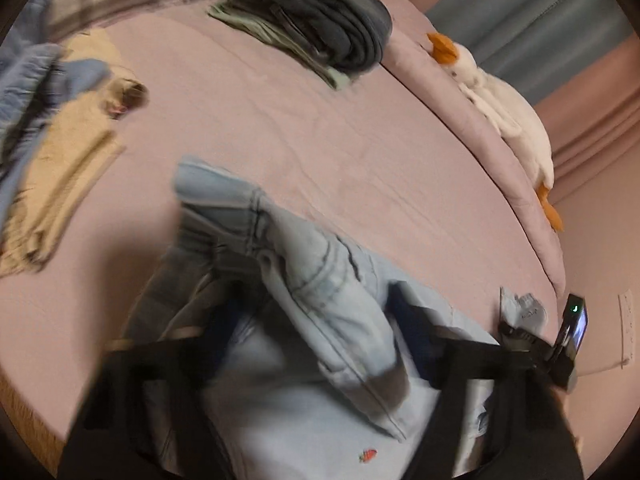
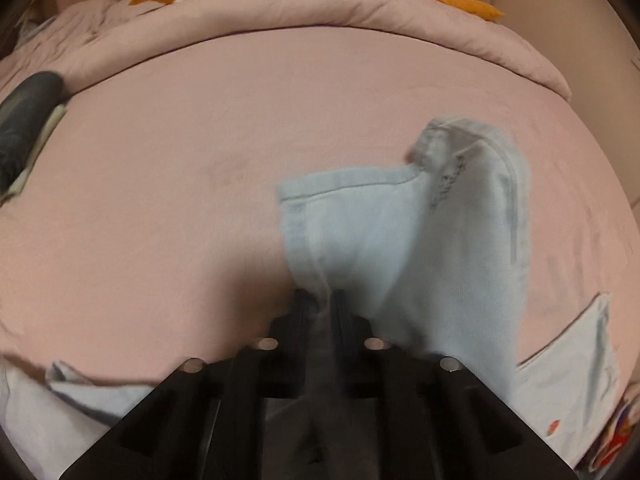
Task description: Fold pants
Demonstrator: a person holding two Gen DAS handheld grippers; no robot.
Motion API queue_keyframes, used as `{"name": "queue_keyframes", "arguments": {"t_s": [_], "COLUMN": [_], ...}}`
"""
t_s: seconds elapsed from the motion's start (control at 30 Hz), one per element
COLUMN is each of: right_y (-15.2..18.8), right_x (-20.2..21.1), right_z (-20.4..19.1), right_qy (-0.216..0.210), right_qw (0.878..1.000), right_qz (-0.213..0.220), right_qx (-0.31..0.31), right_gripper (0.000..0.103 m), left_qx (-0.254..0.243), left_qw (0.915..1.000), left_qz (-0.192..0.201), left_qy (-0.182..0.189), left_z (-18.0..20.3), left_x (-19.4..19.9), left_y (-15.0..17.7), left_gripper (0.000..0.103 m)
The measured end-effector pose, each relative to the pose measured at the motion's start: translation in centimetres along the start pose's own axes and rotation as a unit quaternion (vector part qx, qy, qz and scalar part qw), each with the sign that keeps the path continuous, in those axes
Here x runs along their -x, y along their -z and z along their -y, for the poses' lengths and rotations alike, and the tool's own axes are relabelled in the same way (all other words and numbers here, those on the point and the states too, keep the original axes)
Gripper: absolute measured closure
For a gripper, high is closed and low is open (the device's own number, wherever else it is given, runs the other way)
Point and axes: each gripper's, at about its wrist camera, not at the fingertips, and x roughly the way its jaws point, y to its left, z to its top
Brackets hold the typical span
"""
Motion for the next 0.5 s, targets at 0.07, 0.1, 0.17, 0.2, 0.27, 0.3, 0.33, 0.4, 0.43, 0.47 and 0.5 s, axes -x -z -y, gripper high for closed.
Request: {"name": "queue_keyframes", "arguments": {"t_s": [0.07, 0.1, 0.17, 0.2, 0.27, 0.3, 0.33, 0.4, 0.43, 0.47, 0.5], "right_y": [-1.5, -2.3, -4.0, -4.4, -3.2, -2.1, -1.2, 2.0, 3.3, 4.5, 6.5], "right_x": [1.1, 2.4, 7.7, 10.0, 14.2, 15.5, 16.0, 15.9, 15.3, 14.4, 12.6], "right_z": [1.1, 1.8, 4.8, 6.1, 9.7, 11.4, 12.8, 16.3, 17.6, 18.9, 20.6], "right_qy": [-0.016, -0.025, -0.049, -0.06, -0.075, -0.073, -0.07, -0.061, -0.055, -0.049, -0.038], "right_qw": [1.0, 0.999, 0.992, 0.986, 0.972, 0.966, 0.962, 0.956, 0.955, 0.955, 0.954], "right_qz": [0.007, 0.028, 0.103, 0.133, 0.188, 0.207, 0.217, 0.217, 0.208, 0.195, 0.171], "right_qx": [-0.01, -0.018, -0.061, -0.083, -0.123, -0.138, -0.152, -0.189, -0.203, -0.219, -0.242], "right_gripper": [0.095, 0.096, 0.096, 0.096, 0.096, 0.096, 0.096, 0.096, 0.096, 0.096, 0.096], "left_qx": [0.006, 0.015, 0.015, 0.017, 0.007, 0.003, -0.005, -0.018, -0.016, -0.015, -0.016], "left_qw": [0.9997, 0.9997, 0.9996, 0.999, 0.9981, 0.9981, 0.9981, 0.9985, 0.9989, 0.9991, 0.9993], "left_qz": [-0.025, -0.016, 0.004, 0.011, 0.017, 0.02, 0.025, 0.016, 0.007, -0.005, -0.013], "left_qy": [-0.001, 0.006, 0.025, 0.04, 0.058, 0.059, 0.056, 0.049, 0.045, 0.038, 0.033], "left_z": [0.0, -0.1, 0.2, 0.3, 0.3, 0.3, 0.6, 0.4, 0.1, -0.4, -0.8], "left_x": [-0.2, 0.6, 2.7, 4.1, 6.3, 7.2, 7.9, 8.6, 8.5, 8.2, 7.8], "left_y": [0.4, 0.8, 1.4, 1.8, 2.5, 2.8, 3.4, 4.7, 5.3, 6.1, 6.8], "left_gripper": [0.091, 0.091, 0.091, 0.091, 0.091, 0.091, 0.091, 0.091, 0.091, 0.091, 0.09]}}
